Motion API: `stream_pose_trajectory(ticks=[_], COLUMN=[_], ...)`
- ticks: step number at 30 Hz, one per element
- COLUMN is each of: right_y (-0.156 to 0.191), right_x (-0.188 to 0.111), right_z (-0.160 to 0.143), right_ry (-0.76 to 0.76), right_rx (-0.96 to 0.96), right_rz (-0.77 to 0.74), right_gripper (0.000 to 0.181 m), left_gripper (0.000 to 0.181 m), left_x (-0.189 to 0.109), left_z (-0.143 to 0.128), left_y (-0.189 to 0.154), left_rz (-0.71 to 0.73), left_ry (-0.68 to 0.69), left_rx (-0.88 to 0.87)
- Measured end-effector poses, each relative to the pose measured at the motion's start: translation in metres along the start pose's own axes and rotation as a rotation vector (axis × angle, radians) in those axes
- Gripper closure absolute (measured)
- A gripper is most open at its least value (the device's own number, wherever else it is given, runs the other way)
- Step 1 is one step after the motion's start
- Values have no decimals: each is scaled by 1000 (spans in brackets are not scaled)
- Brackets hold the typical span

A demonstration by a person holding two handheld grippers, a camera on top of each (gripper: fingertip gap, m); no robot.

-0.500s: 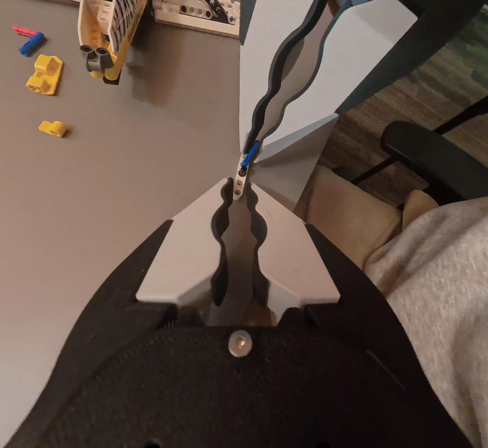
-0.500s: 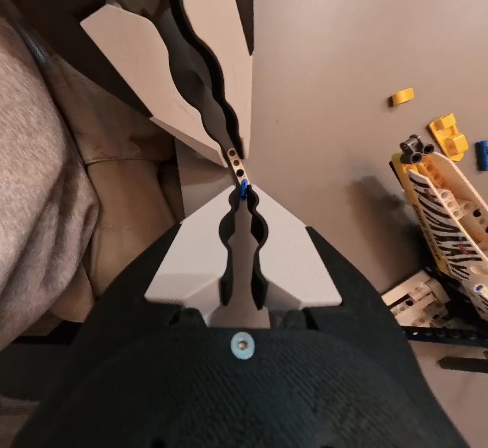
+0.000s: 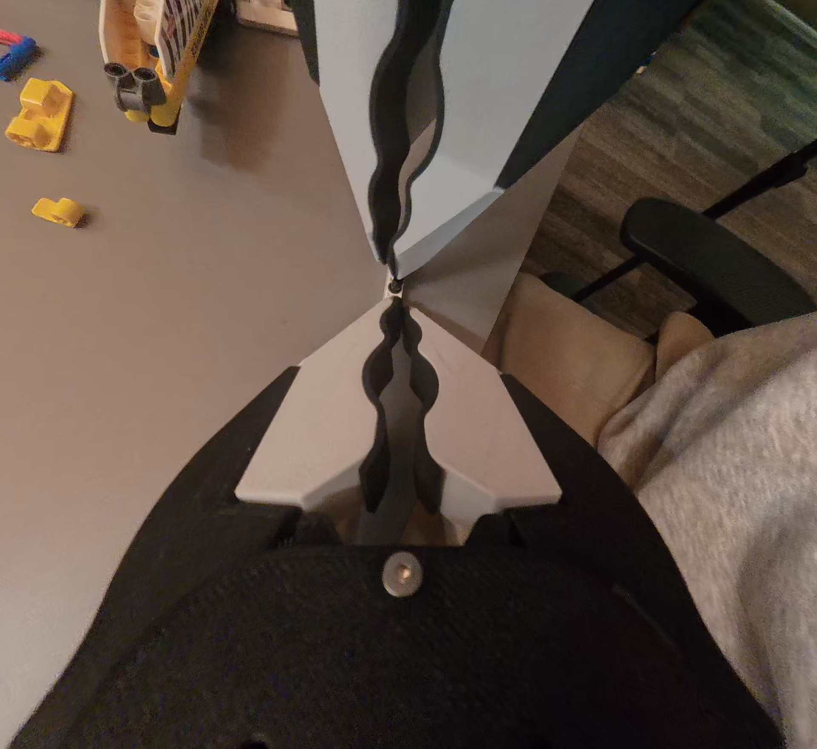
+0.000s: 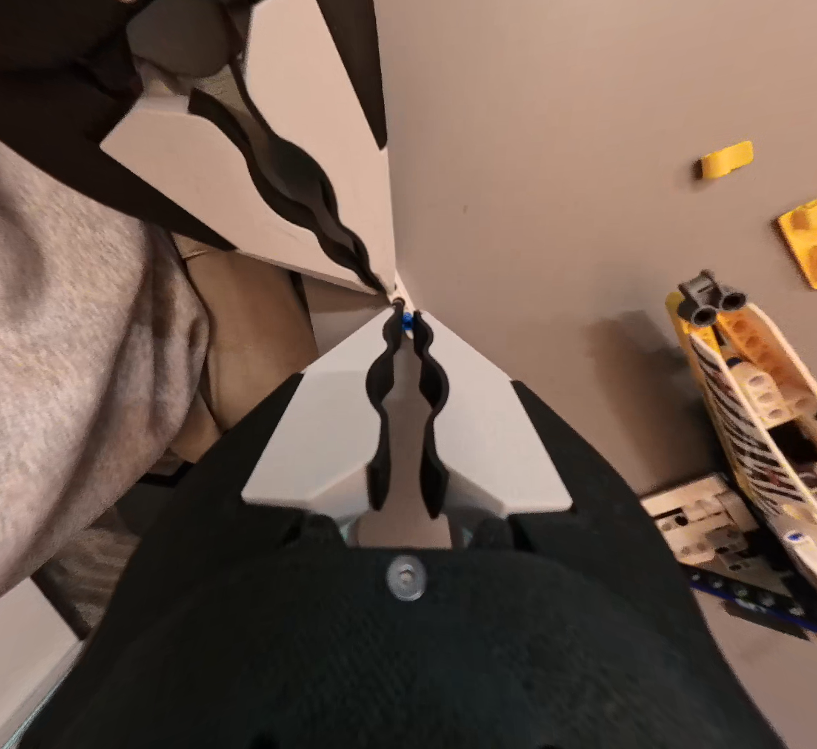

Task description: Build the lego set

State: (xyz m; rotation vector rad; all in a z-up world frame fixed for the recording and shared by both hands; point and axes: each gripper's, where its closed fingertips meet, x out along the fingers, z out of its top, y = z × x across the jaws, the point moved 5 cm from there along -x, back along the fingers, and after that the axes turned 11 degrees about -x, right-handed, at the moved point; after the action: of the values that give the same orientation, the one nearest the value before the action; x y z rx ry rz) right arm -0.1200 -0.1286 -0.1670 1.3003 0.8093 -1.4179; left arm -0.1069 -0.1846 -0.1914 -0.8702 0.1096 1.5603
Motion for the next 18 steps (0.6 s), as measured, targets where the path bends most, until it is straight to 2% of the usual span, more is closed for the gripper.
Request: stream_pose_trajectory(ticks=[5, 13, 18], right_y=[1, 6, 7], right_x=[0, -2, -2], right_z=[1, -7, -12], right_ry=[9, -104, -118], right_rx=[-47, -138, -183], right_rz=[-8, -88, -98], right_gripper=[179, 178, 178], left_gripper=[181, 181, 181], left_x=[0, 0, 0], left_z=[0, 0, 0], left_y=[1, 1, 1], left_rz=[-9, -11, -12], left_ry=[-2, -4, -5], left_rx=[-16, -18, -23])
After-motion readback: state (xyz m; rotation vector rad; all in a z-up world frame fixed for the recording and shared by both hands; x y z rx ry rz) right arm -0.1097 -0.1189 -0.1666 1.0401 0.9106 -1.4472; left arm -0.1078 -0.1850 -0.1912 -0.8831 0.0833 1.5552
